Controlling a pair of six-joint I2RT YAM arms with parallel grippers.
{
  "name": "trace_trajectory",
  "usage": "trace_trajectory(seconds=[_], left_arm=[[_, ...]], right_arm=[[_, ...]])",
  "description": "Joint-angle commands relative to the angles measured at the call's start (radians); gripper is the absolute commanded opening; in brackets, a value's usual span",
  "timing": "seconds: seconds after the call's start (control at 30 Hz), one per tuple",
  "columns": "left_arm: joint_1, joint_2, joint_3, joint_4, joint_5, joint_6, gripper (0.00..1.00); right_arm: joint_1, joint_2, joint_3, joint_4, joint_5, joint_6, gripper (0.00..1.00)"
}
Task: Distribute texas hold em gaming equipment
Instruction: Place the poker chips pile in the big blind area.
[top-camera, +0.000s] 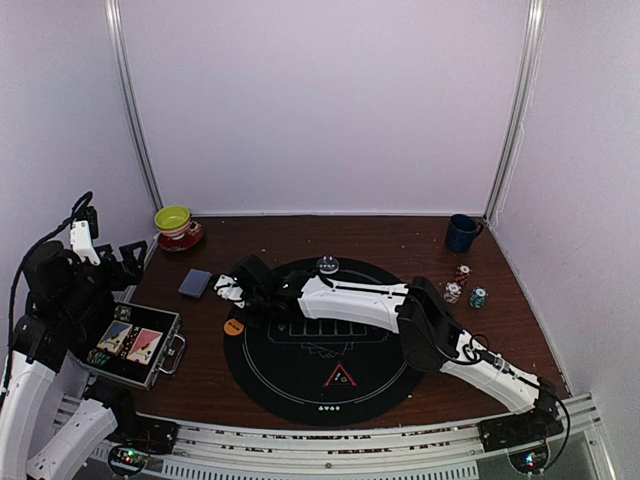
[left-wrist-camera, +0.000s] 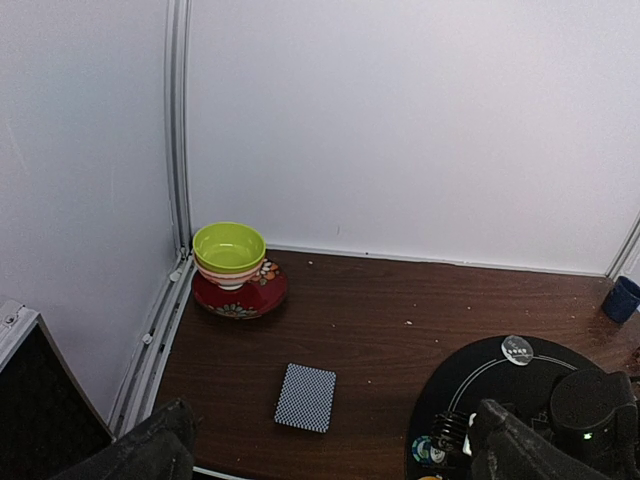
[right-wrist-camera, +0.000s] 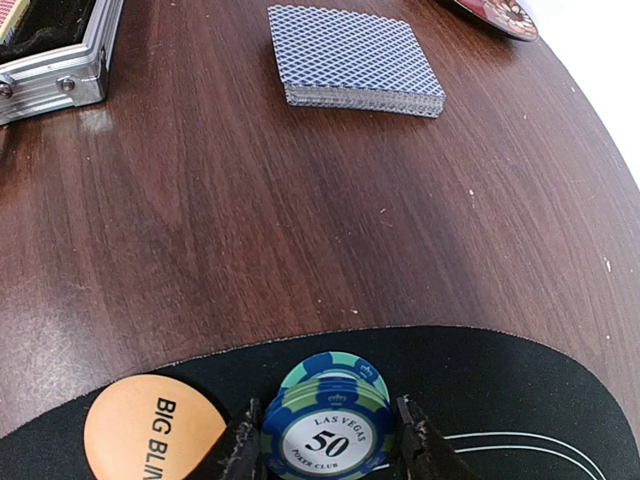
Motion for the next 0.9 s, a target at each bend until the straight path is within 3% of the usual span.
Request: trace_trajectory(seconds=[0.0, 0.57, 0.87], left_arm=[[0.009, 0.0, -0.008, 0.043, -0.003, 0.01, 0.98], [0.01, -0.002, -0.009, 0.043, -0.005, 0.011, 0.98], [0.009, -0.002, -0.009, 0.043, -0.01, 0.01, 0.98]], right_arm=[[0.0, 0.014, 0.018, -0.009, -0.003, 0.007, 0.43], [0.0, -0.021, 0.047, -0.016, 0.01, -0.012, 0.67], [-0.001, -0.088, 0.032, -0.026, 0.107, -0.055, 0.69]])
